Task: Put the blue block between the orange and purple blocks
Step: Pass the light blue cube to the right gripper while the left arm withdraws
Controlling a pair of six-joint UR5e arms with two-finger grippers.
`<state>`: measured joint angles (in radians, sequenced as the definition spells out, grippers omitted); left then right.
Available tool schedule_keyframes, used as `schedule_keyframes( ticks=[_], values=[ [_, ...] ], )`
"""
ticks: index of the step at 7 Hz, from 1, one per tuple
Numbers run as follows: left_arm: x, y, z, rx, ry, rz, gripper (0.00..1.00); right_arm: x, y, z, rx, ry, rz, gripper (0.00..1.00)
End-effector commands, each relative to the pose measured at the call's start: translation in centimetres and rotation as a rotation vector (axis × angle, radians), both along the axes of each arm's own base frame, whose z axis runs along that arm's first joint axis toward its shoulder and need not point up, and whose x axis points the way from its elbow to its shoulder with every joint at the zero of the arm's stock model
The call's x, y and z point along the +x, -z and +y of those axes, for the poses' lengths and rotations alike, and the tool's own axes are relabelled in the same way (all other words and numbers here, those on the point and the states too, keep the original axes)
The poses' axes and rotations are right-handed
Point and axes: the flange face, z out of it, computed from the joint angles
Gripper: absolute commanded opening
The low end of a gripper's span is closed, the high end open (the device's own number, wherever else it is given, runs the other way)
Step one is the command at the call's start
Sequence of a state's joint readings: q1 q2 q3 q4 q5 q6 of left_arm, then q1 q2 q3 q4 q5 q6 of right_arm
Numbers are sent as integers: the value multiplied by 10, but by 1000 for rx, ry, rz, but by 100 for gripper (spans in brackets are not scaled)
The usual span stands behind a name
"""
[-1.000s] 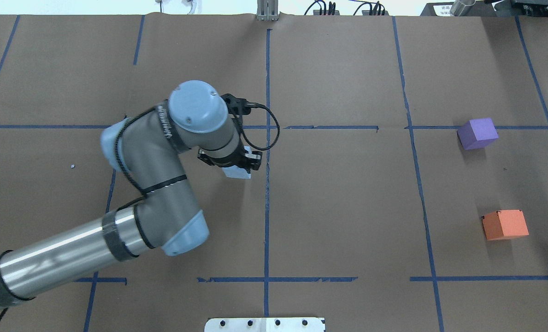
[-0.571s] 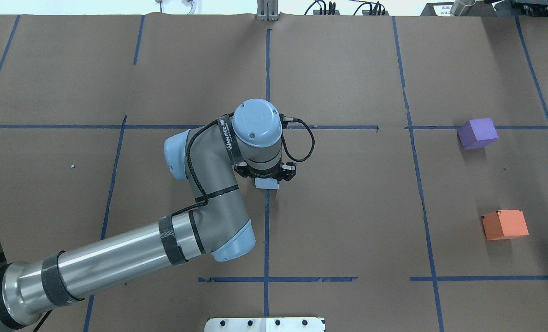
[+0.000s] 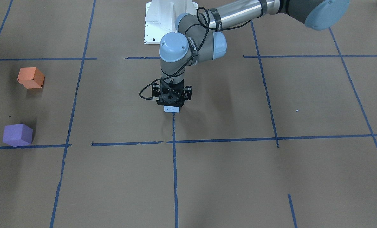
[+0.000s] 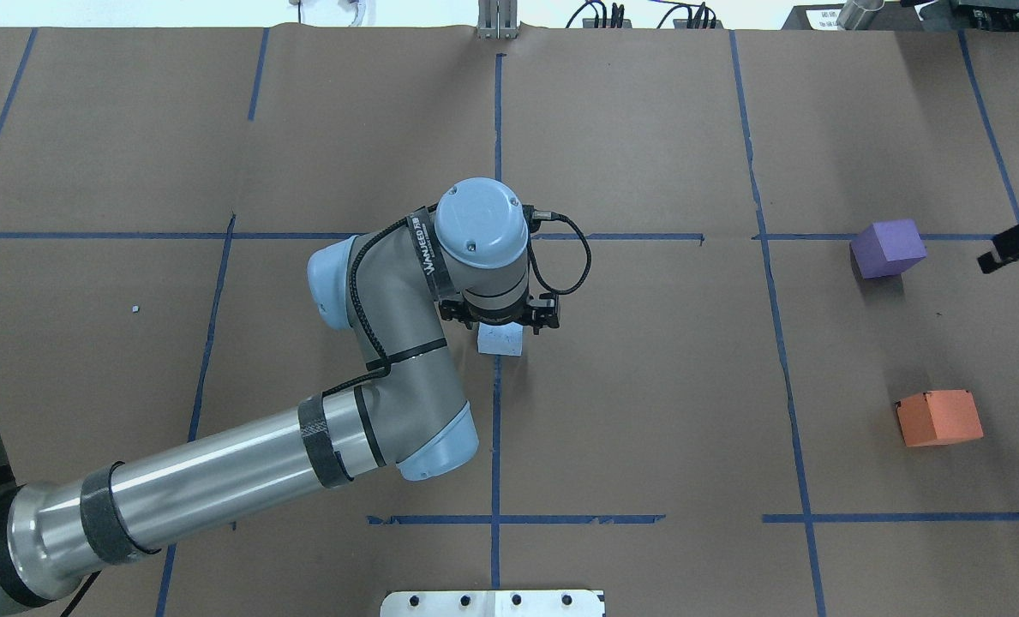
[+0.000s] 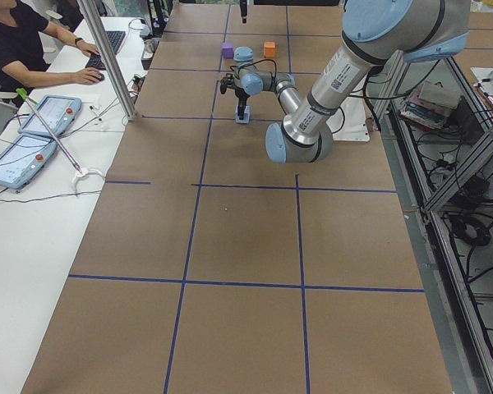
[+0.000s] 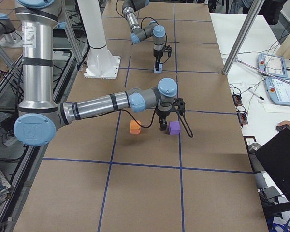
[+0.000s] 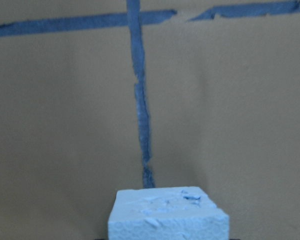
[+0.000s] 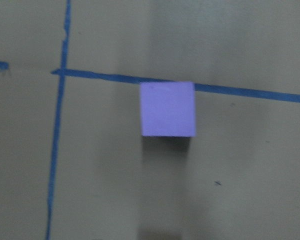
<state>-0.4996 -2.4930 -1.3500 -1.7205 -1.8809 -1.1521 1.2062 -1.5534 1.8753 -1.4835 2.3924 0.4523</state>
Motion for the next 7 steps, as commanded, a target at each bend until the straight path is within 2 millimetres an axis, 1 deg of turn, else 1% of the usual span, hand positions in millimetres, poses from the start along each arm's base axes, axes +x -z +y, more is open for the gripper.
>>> schedule_keyframes(
  ticks=[1, 2, 3, 4, 5, 6, 7],
  values=[
    [-78, 18, -14, 47, 75, 93, 100, -102, 108, -15, -84, -80, -54, 100],
    [-143, -6, -14, 68, 111, 121, 100, -174, 168, -8, -114, -150, -56, 100],
    [-190, -42, -12, 55, 109, 119, 100, -243, 212, 14, -113, -180, -58, 100],
    [-249, -75, -17, 110, 49, 108, 100, -292, 243, 33, -89, -200, -60, 100],
    [-319, -126, -14, 120, -12, 91, 100, -338, 277, 22, -100, -231, -63, 100],
    [-366, -157, -16, 116, -46, 93, 100, -378, 304, 17, -139, -238, -59, 100],
    [-384, -176, -9, 114, -61, 85, 100, -410, 315, 20, -138, -219, -41, 100]
  ],
)
